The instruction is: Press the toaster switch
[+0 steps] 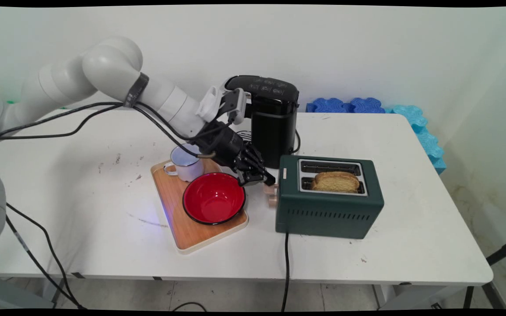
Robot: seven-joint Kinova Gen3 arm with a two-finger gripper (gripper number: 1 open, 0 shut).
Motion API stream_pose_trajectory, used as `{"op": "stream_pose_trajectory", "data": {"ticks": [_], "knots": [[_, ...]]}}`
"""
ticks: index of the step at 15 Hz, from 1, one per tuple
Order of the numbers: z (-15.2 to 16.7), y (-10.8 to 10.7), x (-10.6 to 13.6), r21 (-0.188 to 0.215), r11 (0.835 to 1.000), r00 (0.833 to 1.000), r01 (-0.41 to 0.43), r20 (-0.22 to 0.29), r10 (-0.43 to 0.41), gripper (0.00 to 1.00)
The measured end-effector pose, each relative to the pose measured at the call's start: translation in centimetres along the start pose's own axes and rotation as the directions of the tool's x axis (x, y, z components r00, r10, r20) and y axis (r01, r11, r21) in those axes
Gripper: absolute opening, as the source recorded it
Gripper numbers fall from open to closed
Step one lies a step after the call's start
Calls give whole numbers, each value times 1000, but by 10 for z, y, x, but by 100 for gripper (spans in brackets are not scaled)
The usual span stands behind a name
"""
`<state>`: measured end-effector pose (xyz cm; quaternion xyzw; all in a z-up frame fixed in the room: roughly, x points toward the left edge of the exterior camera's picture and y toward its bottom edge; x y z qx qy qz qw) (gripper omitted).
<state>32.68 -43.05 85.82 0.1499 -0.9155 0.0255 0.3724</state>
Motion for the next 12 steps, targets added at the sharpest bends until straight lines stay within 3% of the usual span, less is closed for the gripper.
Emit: {"op": "stream_pose_trajectory", "data": {"ticks": [12], "knots": [[13, 3, -15, 4, 1000, 1000, 18, -5, -18, 0]]}}
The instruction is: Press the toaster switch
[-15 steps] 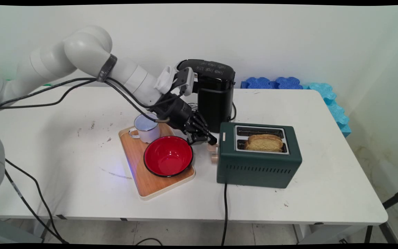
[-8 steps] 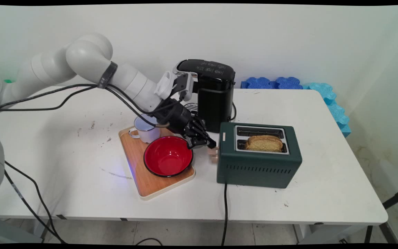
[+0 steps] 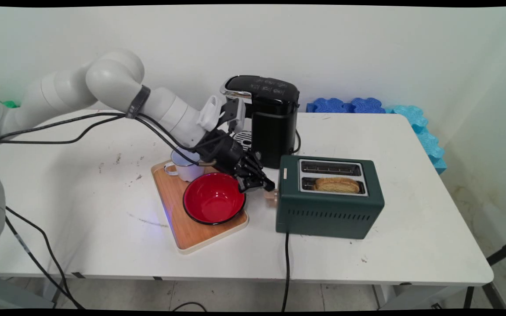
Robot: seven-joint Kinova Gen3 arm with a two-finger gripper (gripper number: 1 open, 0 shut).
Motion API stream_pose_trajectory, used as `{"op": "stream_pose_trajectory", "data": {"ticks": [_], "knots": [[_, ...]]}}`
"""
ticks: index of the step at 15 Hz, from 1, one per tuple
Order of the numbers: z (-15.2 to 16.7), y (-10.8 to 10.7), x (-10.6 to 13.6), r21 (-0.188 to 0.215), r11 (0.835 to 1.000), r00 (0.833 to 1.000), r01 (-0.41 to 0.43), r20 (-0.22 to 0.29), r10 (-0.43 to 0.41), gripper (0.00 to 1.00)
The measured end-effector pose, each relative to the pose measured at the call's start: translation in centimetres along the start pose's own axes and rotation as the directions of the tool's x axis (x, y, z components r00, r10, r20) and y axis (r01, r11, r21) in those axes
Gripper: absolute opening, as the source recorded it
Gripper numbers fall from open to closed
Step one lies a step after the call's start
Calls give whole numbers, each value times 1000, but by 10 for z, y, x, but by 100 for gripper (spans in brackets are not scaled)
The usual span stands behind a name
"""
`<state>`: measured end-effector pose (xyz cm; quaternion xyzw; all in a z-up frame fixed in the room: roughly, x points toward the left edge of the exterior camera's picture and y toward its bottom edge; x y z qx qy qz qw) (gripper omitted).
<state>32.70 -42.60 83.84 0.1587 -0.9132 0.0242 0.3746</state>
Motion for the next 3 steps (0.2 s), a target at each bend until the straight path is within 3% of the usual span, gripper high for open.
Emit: {"op": "stream_pose_trajectory", "data": {"ticks": [3], "knots": [[2, 0, -2, 2, 1000, 1000, 4, -1, -4, 0]]}}
